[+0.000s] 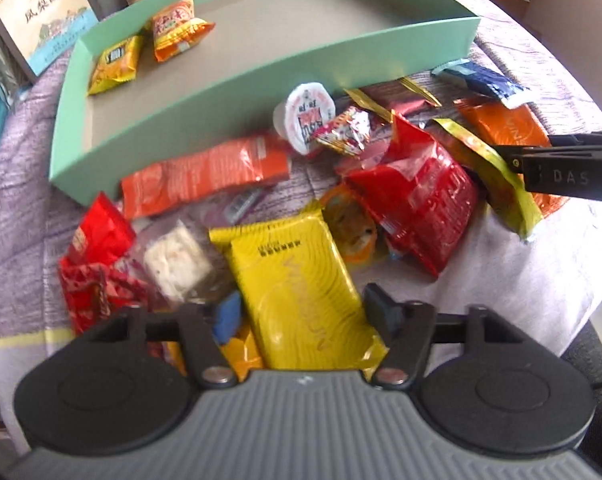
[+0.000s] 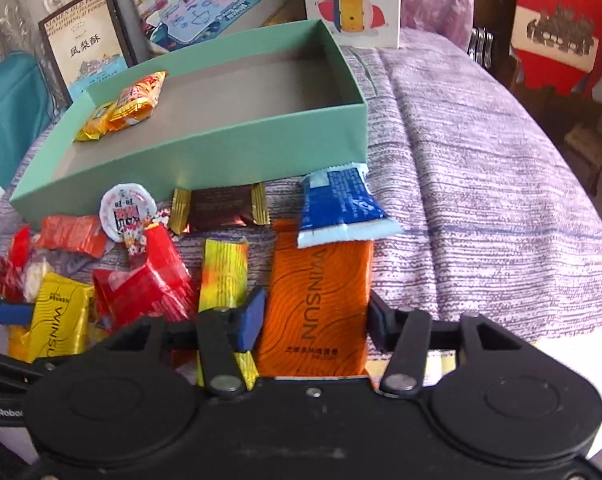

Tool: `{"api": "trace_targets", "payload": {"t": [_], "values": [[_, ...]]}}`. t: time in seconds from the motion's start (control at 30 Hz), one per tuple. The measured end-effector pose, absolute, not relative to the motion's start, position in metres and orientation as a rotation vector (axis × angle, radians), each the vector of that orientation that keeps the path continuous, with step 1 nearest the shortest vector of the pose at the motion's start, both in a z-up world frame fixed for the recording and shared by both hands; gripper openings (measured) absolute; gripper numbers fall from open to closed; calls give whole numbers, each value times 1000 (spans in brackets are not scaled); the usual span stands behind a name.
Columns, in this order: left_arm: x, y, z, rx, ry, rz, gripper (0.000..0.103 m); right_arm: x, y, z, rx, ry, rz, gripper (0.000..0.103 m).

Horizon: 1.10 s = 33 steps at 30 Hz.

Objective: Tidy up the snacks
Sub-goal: 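Grasp yellow WINSUN bar with left tool while right tool grasps orange WINSUN bar, then lower both WINSUN bars into the green tray and release them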

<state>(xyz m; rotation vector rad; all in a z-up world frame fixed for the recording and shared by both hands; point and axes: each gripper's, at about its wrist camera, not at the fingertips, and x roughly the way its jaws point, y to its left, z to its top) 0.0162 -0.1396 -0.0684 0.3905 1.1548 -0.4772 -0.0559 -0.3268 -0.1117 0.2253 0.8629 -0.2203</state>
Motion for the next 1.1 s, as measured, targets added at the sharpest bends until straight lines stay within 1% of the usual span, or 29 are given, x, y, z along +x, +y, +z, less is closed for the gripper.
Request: {"api": "trace_targets", "payload": {"t": [0.03,0.1,0.2,0.37,0.67,0.8,0.93,1.1], "values": [[15,-139,-68,389,1142,-476,55,-57,-328,-110,246,865,-214,50],[15,-137,-64,374,1122,-474,52,-61,-329,-107,275,866,-203,50],[16,-131,-54,333,1113,-489,50,-71,-337,-98,366,865,-166,50],[13,-119,-42,287,1088,-513,49,-83,-349,-81,462,857,-124,50],[29,-89,-6,147,1030,-517,49,-83,-345,-39,512,811,-47,50],[57,-71,12,110,972,-461,49,-63,-346,-20,519,761,-12,50],[104,-62,22,98,936,-402,49,-20,-355,-10,462,734,-38,50],[166,-68,17,121,920,-351,50,46,-368,-10,393,754,-62,50]]}}
